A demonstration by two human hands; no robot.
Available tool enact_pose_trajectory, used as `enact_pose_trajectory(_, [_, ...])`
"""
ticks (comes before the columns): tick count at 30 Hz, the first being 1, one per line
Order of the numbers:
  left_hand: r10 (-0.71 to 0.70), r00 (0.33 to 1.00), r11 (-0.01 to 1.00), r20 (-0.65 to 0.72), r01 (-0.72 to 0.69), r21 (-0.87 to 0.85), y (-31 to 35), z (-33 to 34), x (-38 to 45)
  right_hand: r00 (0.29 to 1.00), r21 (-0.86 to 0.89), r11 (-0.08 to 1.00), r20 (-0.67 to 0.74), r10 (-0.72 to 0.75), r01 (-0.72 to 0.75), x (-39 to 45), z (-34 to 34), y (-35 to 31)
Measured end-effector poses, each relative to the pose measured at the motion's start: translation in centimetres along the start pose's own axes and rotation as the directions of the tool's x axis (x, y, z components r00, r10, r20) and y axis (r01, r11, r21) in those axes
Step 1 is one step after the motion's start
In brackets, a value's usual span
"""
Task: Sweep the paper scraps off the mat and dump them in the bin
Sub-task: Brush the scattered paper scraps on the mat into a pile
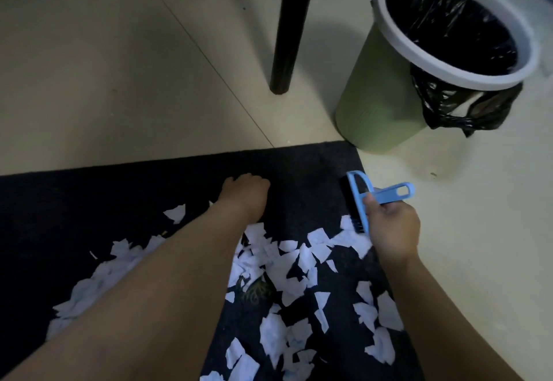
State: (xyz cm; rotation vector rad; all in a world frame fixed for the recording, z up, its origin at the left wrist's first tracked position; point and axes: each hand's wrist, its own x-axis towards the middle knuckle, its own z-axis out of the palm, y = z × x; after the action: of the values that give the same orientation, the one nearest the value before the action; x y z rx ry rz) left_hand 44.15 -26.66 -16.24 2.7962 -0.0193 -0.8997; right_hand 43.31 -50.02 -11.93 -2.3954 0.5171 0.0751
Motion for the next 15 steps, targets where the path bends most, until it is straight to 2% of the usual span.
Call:
enact_pose_trajectory(2, [0.092, 0.996, 0.994, -0.003, -0.091, 0.064, 2.8, 0.5, 0.1, 1.0, -0.109, 0.994, -0.023, 0.02, -0.022, -0.1, -0.8, 1.1])
enact_pose_trajectory(4, [0.135, 0.989, 0.985, 0.063, -0.141, 0.096, 5.8, 0.8, 0.0, 0.999, -0.174, 0.984, -0.03, 0.023, -0.028, -0.4, -1.3, 2.3])
enact_pose_trajectory(9, [0.015, 0.976, 0.99, 0.219, -0.045, 0.136, 9.4, 2.0, -0.1, 0.999, -0.238, 0.971, 0.007, 0.037, -0.034, -0.8, -1.4, 4.3])
enact_pose_trajectory(13, [-0.039, 0.968, 0.992, 0.247, 0.008, 0.127, 8.8, 2.3, 0.2, 0.998, -0.253, 0.967, 0.063, -0.025, 0.04, -3.2, -0.2, 3.0])
enact_pose_trajectory(15, [-0.052, 0.972, 0.995, 0.228, 0.031, 0.094, 8.7, 2.4, 0.4, 0.986, -0.245, 0.964, 0.149, -0.071, 0.107, -5.4, 1.1, 2.0])
